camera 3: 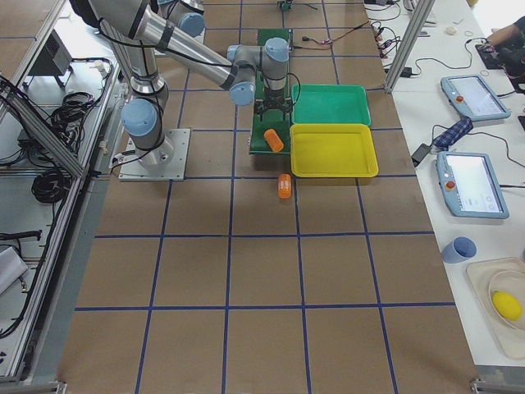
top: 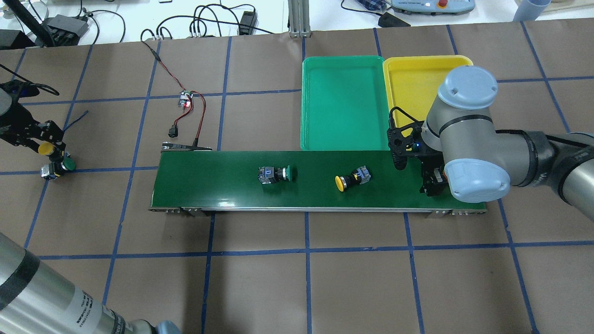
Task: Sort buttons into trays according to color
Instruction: 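Lower the left gripper onto a yellow-capped push button and grasp it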
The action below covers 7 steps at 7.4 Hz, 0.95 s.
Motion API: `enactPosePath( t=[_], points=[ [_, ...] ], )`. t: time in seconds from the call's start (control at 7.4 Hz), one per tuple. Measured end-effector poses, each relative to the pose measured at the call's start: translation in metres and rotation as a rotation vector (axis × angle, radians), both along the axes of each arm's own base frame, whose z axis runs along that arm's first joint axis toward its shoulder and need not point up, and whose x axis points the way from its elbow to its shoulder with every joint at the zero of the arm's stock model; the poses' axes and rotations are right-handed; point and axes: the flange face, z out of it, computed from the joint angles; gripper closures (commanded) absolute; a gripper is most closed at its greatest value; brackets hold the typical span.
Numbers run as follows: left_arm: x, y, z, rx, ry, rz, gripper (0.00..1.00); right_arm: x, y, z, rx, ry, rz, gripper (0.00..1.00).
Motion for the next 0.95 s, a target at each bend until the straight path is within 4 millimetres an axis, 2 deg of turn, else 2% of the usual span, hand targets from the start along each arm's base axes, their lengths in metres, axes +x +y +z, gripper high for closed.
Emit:
enactPosePath(
  t=[0.27, 0.54, 0.68, 0.81, 0.95],
  points=[
    [-0.001, 0.0, 0.007, -0.003, 0.016, -0.004, 1.0, 0.0, 0.0, 0.0, 0.0, 0.0, 0.0, 0.0],
    [-0.013, 0.0, 0.034, 0.011, 0.036, -0.012, 1.0, 0.0, 0.0, 0.0, 0.0, 0.0, 0.0, 0.0],
    [-0.027, 0.002, 0.049, 0.022, 0.042, -0.019, 1.0, 0.0, 0.0, 0.0, 0.0, 0.0, 0.0, 0.0],
    [-0.059, -0.002, 0.069, 0.029, 0.037, -0.031, 1.0, 0.0, 0.0, 0.0, 0.0, 0.0, 0.0, 0.0],
    [-0.104, -0.005, 0.091, 0.041, 0.029, -0.025, 1.0, 0.0, 0.0, 0.0, 0.0, 0.0, 0.0, 0.0]
  ],
)
